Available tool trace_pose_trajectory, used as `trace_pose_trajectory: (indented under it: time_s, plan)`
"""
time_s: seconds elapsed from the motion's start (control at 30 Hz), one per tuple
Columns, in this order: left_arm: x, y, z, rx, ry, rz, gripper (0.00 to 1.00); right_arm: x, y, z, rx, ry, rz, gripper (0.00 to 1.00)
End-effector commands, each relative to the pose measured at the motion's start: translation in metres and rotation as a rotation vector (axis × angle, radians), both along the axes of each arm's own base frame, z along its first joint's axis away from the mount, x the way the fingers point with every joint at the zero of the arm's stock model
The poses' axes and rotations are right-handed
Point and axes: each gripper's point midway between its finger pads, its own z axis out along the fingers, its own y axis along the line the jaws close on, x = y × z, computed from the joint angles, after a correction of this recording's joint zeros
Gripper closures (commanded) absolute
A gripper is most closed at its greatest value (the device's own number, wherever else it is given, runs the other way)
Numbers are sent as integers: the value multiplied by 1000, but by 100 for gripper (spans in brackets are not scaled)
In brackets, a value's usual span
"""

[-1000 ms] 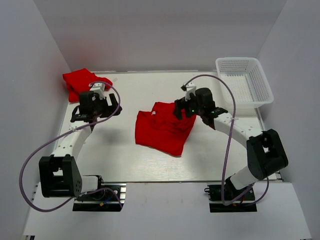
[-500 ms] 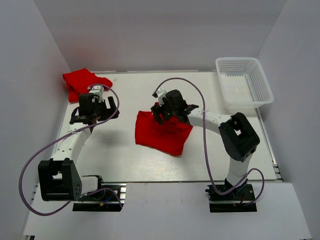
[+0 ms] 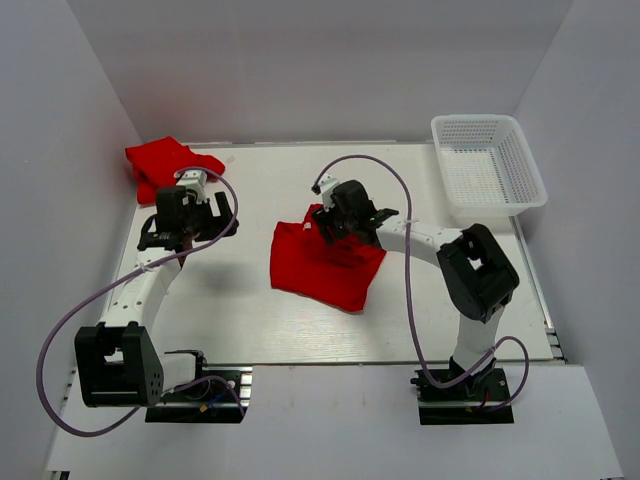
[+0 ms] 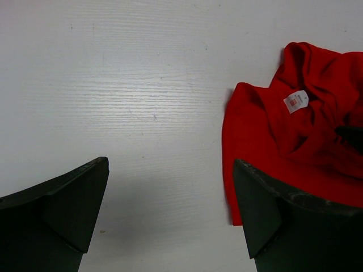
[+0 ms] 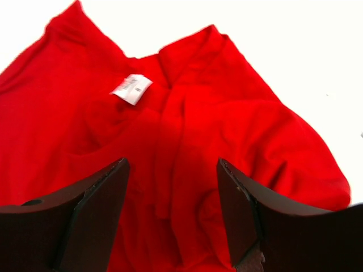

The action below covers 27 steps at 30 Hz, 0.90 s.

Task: Fold and stack the t-shirts
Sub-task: Flatten out the tshirt

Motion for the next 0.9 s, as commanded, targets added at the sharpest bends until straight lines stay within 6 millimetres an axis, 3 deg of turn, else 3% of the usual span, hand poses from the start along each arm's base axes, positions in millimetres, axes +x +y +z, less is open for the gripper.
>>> trace_pose_trajectory:
  time_s: [0.0, 0.03, 0.13, 0.3, 0.4, 0.7, 0.87]
  plan:
    - [4, -7, 28, -10, -94, -36, 0, 10, -20, 29, 30, -68, -88, 31]
    - [4, -7, 28, -10, -94, -36, 0, 11, -26, 46, 56, -90, -113, 31]
    - [3, -7, 27, -10, -84, -36, 0, 20, -61, 58, 52, -77, -221, 30]
    - [4, -10, 28, -22, -84, -53, 0, 18, -101, 61, 20, -95, -258, 30]
    - [4, -10, 28, -22, -84, -53, 0, 15, -113, 44, -2, -66, -258, 30]
    - [5, -7, 28, -11, -84, -37, 0, 13, -110, 0, -31, 24, -212, 36]
    - [3, -7, 26, -11, -75, -37, 0, 28, -109, -5, -25, -4, -229, 36]
